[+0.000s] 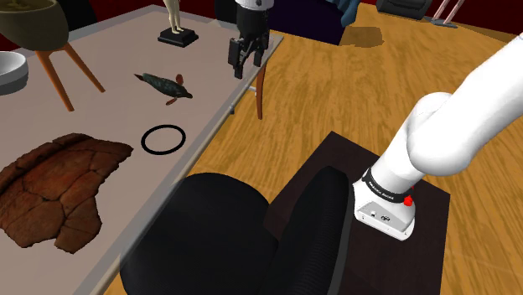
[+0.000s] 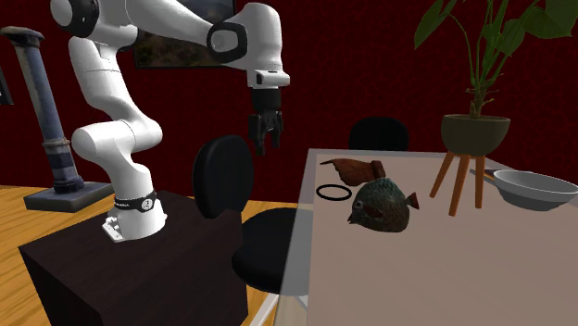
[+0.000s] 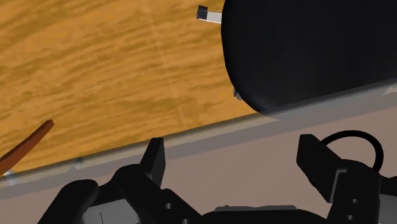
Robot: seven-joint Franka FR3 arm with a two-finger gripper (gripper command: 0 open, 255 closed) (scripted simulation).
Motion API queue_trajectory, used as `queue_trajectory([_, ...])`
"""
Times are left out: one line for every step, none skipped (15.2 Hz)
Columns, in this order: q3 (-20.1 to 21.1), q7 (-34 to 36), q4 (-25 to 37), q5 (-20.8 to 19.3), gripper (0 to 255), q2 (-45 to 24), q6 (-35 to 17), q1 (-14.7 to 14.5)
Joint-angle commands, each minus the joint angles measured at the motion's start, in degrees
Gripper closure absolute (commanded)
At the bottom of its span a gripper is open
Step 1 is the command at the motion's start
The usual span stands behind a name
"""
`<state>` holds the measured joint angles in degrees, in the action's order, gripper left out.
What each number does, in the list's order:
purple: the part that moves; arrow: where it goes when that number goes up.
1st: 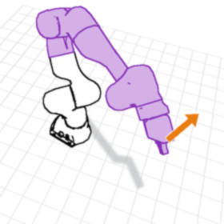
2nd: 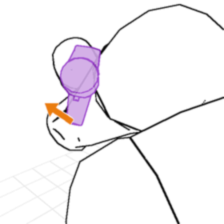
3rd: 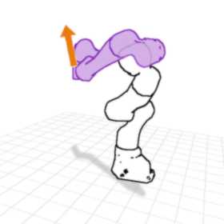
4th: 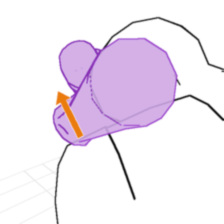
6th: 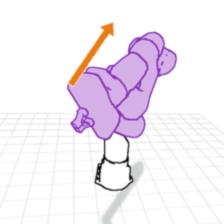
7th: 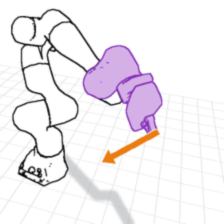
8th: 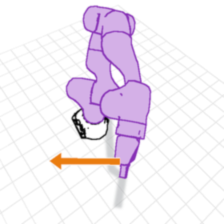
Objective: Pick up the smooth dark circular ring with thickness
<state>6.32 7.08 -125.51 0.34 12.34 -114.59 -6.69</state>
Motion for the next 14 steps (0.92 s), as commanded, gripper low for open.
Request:
queue_trajectory([0.8, 0.3, 1.8, -0.4, 0, -3.8, -1.9, -0.6])
queue_trajectory([1.3, 0.6, 2.9, -0.6, 0, -5.8, -2.7, -0.9])
queue_trajectory([1.7, 0.9, 4.1, -0.9, 0, -7.8, -3.4, -1.2])
queue_trajectory([2.1, 1.1, 5.4, -1.2, 0, -9.7, -4.1, -1.5])
queue_trajectory([2.5, 1.4, 6.6, -1.6, 0, -11.7, -4.7, -1.8])
queue_trajectory([2.8, 1.7, 8.0, -2.0, 0, -13.7, -5.3, -2.2])
queue_trajectory([3.2, 2.0, 9.4, -2.5, 0, -15.7, -5.8, -2.6])
queue_trajectory([3.5, 2.3, 10.9, -2.9, 0, -17.7, -6.2, -3.0])
queue_trajectory([3.8, 2.6, 12.4, -3.4, 0, -19.7, -6.6, -3.4])
queue_trajectory([4.1, 2.9, 14.0, -3.9, 0, -21.8, -6.9, -3.8])
queue_trajectory([4.3, 3.2, 15.7, -4.4, 0, -23.8, -7.2, -4.3])
queue_trajectory([4.5, 3.5, 17.4, -5.0, 0, -25.9, -7.4, -4.7])
queue_trajectory([4.7, 3.7, 19.2, -5.5, 0, -27.9, -7.5, -5.3])
queue_trajectory([4.8, 4.0, 21.1, -6.0, 0, -30.0, -7.6, -5.8])
